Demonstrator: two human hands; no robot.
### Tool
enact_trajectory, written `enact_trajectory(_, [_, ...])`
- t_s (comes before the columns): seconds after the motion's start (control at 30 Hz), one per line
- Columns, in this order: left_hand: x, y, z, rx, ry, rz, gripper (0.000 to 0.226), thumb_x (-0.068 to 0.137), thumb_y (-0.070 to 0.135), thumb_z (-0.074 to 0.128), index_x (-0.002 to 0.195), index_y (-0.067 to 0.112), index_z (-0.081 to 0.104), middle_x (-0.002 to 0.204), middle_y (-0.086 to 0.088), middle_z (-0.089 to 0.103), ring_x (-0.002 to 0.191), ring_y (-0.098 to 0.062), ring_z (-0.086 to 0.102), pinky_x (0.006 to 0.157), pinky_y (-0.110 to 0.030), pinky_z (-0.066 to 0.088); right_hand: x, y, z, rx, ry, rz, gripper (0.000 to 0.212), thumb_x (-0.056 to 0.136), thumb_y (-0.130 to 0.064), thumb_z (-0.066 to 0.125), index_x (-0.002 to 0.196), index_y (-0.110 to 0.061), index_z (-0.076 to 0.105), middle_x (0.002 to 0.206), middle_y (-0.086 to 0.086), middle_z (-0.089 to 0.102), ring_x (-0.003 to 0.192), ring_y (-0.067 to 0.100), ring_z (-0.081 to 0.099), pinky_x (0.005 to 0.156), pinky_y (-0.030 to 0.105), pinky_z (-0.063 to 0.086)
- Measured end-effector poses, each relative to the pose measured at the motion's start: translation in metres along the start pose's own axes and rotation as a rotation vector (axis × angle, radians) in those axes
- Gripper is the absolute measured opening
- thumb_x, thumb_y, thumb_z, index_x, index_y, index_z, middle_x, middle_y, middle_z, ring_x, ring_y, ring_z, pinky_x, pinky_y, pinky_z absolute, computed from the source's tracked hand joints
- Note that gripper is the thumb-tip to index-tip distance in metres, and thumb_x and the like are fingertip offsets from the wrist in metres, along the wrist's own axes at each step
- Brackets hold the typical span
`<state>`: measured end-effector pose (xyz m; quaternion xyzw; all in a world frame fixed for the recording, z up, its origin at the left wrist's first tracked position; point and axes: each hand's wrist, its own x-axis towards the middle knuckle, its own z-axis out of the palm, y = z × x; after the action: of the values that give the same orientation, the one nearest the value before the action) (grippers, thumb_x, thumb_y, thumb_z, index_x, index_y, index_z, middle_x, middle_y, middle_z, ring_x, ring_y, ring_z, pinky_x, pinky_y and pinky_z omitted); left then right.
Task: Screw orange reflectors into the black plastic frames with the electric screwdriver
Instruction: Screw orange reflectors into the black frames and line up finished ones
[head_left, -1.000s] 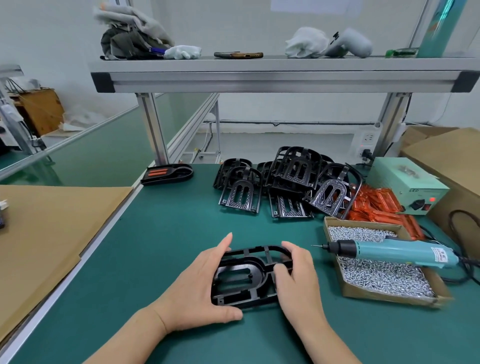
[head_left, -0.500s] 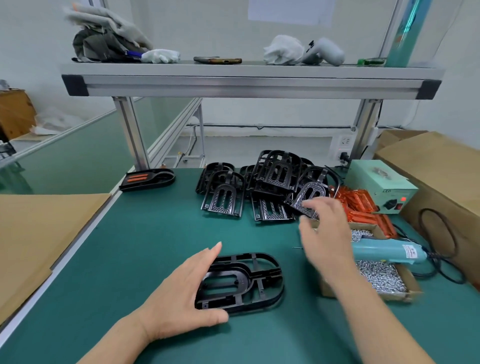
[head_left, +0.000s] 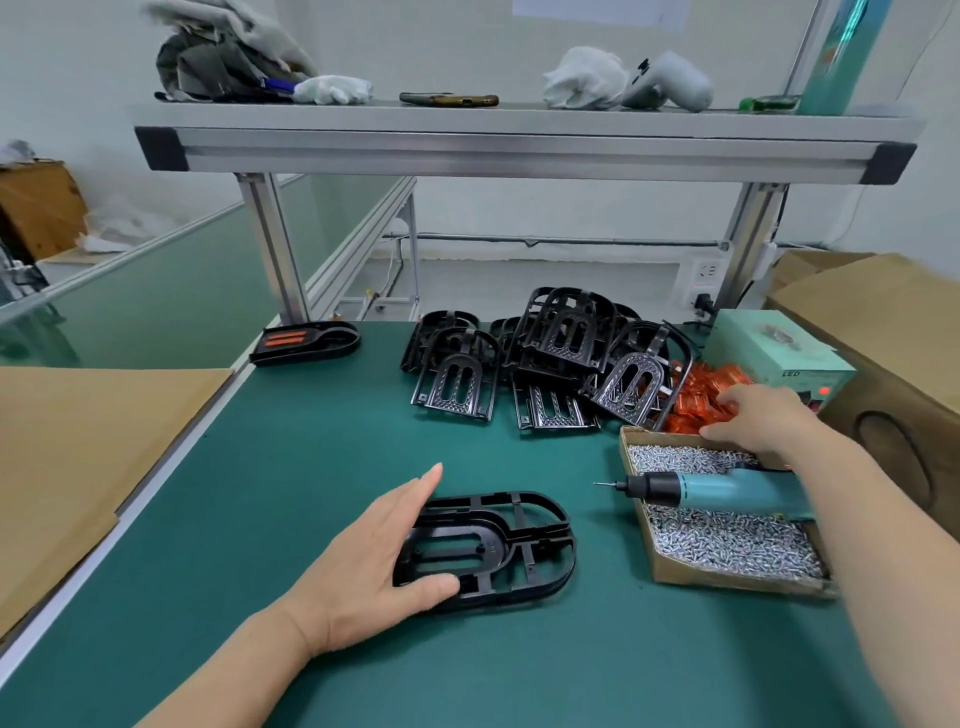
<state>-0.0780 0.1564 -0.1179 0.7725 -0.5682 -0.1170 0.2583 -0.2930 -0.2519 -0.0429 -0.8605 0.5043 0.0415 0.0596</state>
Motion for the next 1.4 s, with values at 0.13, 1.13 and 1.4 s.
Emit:
enact_trajectory(0.13, [0.0,0.0,0.001,0.006,-0.017,-0.02,0.107,0.071,0.077,0.062,0.145,0.063,-0.015,0.149,0.044,0.005,0.142,0.016,0.01,0.11,-0.006,0.014,0.007,0.008,0.0,0.031,-0.013,-0.047,0.059,0.086,-0.05,0.074,0.133,-0.019,0.06,0.134,0.008,0.061,0.118,0.029,0.057,0.099,0.039,0.048])
enact_trajectory(1.13, [-0.006,0.008,0.002,-0.011,-0.025,-0.046,0.119,0.068,0.074,0.07,0.15,0.055,-0.015,0.158,0.023,0.021,0.143,0.013,0.018,0.118,-0.017,0.019,-0.061,-0.033,-0.031,0.829,0.288,-0.154,0.012,0.083,-0.014,0.071,0.084,-0.024,0.066,0.09,0.005,0.071,0.079,0.023,0.064,0.073,0.036,0.051])
enact_trajectory(1.4, [-0.008,0.008,0.003,0.005,-0.045,-0.031,0.122,0.069,0.074,0.068,0.149,0.052,-0.021,0.159,0.024,0.018,0.142,0.015,0.014,0.115,-0.008,0.013,-0.14,-0.115,0.002,1.138,-0.213,-0.619,0.046,0.085,0.011,0.063,0.111,-0.027,0.069,0.101,0.003,0.076,0.08,0.01,0.069,0.07,0.02,0.052])
